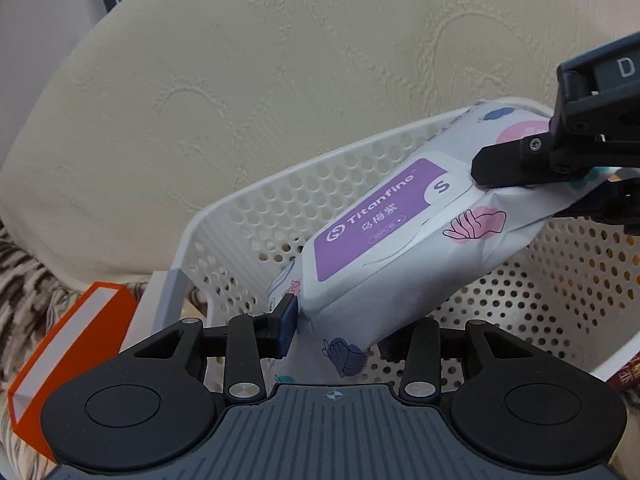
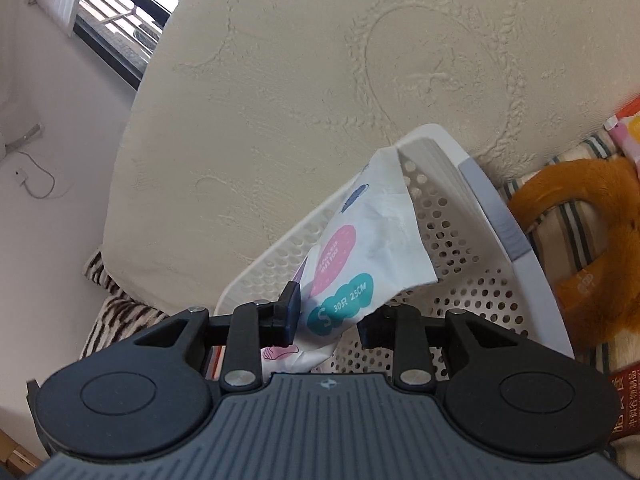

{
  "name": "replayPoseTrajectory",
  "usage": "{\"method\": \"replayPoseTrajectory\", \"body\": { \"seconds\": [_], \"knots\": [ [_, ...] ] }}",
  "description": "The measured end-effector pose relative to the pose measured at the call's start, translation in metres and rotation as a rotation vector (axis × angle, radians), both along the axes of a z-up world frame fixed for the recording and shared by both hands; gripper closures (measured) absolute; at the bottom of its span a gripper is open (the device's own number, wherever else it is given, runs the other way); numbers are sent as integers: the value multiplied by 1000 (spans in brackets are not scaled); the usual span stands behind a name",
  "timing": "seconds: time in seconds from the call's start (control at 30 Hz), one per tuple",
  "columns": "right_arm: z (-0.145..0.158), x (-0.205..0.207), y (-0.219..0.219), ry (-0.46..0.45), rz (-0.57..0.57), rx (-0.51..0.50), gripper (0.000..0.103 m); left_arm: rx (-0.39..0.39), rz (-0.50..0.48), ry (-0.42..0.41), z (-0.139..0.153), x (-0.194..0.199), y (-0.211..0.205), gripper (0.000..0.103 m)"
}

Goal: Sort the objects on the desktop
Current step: 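Carry the wet-wipes pack with the right gripper over the white basket, then open the right gripper to drop the wet-wipes pack into the basket, then move the right tool back toward the pink floral tissue pack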

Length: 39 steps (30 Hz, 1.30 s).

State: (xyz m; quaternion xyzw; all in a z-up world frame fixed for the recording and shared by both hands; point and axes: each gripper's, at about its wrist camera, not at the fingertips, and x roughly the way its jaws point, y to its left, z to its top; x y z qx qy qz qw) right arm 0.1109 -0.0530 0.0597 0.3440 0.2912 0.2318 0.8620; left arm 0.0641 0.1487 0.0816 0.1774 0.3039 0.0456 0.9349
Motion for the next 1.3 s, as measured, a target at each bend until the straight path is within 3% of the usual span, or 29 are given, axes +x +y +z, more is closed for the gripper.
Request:
{"method": "replayPoseTrajectory", "body": {
  "seconds": [0.13,0.3,0.33,0.37,0.43,0.53,0.57,0.8,1.0,1.2,1.3],
  "knots": [
    [3,-1,0,24,-5,-29,61,16,10,12,2,-1,-5,55],
    [4,-6,-2,47,-3,-33,43,6,38,5,4,-10,-7,41],
    [4,-7,-2,49,-4,-35,41,13,52,-19,8,-13,-8,24],
    [6,-8,-1,49,-8,-43,39,34,72,-51,12,-17,-8,16],
    [10,-10,0,36,2,-43,39,60,88,-91,24,-22,-9,11],
    [19,-15,0,23,-7,-42,33,59,85,-102,38,-22,-5,11],
    [22,-16,0,19,-4,-39,32,64,85,-103,40,-10,8,11],
    [28,-24,2,15,7,-61,32,24,85,-83,42,-24,25,11],
    [43,-33,-3,-41,32,-33,30,-107,131,-80,34,-36,49,12],
    [62,-58,-2,-202,59,-181,27,-125,144,-115,24,-48,43,13],
    [63,-73,-6,-278,56,-267,28,-134,135,-133,23,-58,34,20]
  ]
}}
